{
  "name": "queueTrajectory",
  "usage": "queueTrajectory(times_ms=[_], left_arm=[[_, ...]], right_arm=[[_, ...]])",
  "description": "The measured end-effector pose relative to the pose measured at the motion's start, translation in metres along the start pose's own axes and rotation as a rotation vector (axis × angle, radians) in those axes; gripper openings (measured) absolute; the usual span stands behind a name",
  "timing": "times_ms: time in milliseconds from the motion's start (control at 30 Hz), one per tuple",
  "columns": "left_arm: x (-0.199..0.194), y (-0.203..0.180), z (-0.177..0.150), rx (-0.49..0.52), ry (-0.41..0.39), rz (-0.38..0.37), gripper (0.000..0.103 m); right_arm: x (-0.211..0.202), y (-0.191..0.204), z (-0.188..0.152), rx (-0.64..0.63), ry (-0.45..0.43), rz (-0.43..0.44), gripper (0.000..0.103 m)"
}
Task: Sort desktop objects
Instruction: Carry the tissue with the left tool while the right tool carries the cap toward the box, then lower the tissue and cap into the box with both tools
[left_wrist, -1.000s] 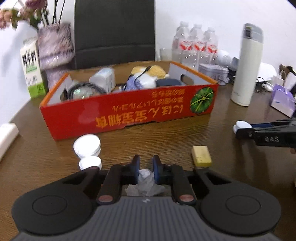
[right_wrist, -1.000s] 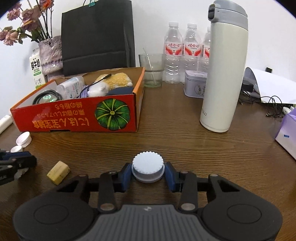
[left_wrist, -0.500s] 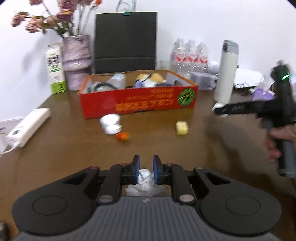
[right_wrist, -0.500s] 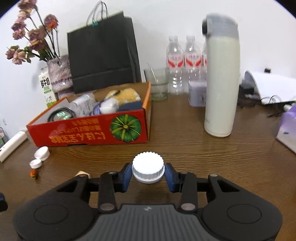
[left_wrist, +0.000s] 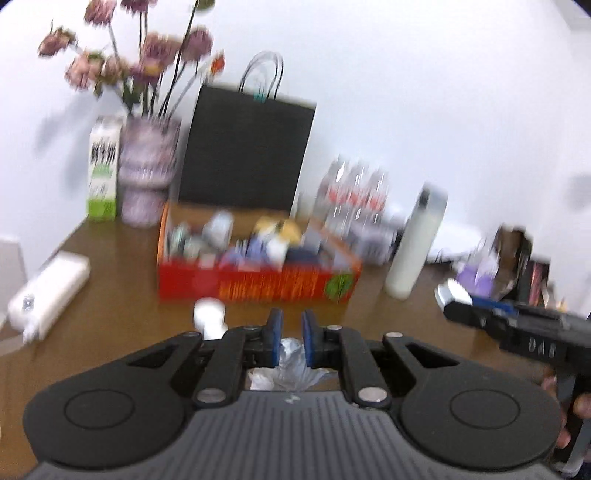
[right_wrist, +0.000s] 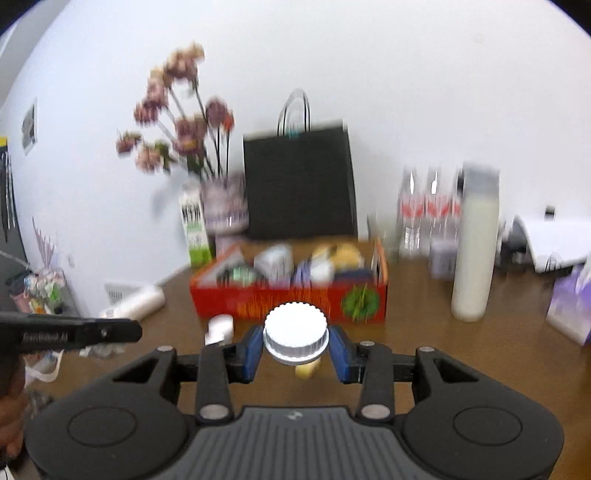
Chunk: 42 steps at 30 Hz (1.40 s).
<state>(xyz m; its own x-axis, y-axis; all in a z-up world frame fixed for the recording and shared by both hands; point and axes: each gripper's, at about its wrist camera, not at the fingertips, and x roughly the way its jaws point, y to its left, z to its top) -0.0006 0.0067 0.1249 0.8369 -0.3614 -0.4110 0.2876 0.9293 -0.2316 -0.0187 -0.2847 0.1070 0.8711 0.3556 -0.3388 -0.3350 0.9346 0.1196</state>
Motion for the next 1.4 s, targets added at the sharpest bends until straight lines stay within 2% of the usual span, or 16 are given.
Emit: queueTrajectory(times_ms=[133,267,433,500,600,633,667,700,733,800,933,1000,1067,1100,1333,1400], left_arm=[[0.032,0.006,0.061,-0.013,-0.01,-0.05,0.012],[0.111,0.031,0.105,-0.05,0.066,0.005,0.012],[0.222,0.088,0.11,-0.188,0.239,0.058,0.012],[0.255,0.101,0.103,-0.212,0.272,0.091,0.014],[0.288,0.109,0.094,-0.168,0.319,0.141,0.016],[0.294,0.108,0.091,-0.141,0.321,0.161,0.024],[0.294,0.105,0.09,-0.119,0.309,0.173,0.049],[0.292,0.104,0.088,-0.103,0.294,0.176,0.067],[0.288,0.101,0.088,-0.087,0.268,0.182,0.089],[0.277,0.094,0.091,-0.028,0.22,0.192,0.089],[0.252,0.075,0.098,0.047,0.196,0.243,0.089],[0.231,0.061,0.096,0.068,0.165,0.229,0.09],[0.208,0.047,0.088,0.081,0.138,0.231,0.095],[0.2,0.04,0.083,0.085,0.129,0.239,0.096],[0.143,0.007,0.035,0.154,0.14,0.32,0.1],[0.126,0.004,0.02,0.14,0.134,0.329,0.1]], right_arm=[[0.029,-0.004,0.052,0.019,-0.029,-0.006,0.038],[0.104,-0.015,0.096,0.121,0.04,0.065,0.038],[0.226,-0.025,0.103,0.15,0.248,0.072,0.038],[0.266,-0.028,0.095,0.126,0.32,0.047,0.038],[0.315,-0.031,0.078,0.099,0.401,0.032,0.038],[0.324,-0.035,0.072,0.109,0.423,0.041,0.039],[0.332,-0.037,0.068,0.12,0.442,0.046,0.04],[0.336,-0.037,0.066,0.125,0.455,0.048,0.042],[0.338,-0.039,0.065,0.125,0.459,0.039,0.05],[0.331,-0.043,0.066,0.132,0.43,0.03,0.061],[0.298,-0.049,0.072,0.182,0.354,0.061,0.063],[0.274,-0.046,0.072,0.182,0.306,0.063,0.065],[0.248,-0.044,0.066,0.179,0.264,0.051,0.077],[0.236,-0.043,0.06,0.178,0.25,0.037,0.079],[0.184,-0.033,0.009,0.199,0.242,-0.056,0.08],[0.176,-0.029,-0.003,0.222,0.247,-0.045,0.08]])
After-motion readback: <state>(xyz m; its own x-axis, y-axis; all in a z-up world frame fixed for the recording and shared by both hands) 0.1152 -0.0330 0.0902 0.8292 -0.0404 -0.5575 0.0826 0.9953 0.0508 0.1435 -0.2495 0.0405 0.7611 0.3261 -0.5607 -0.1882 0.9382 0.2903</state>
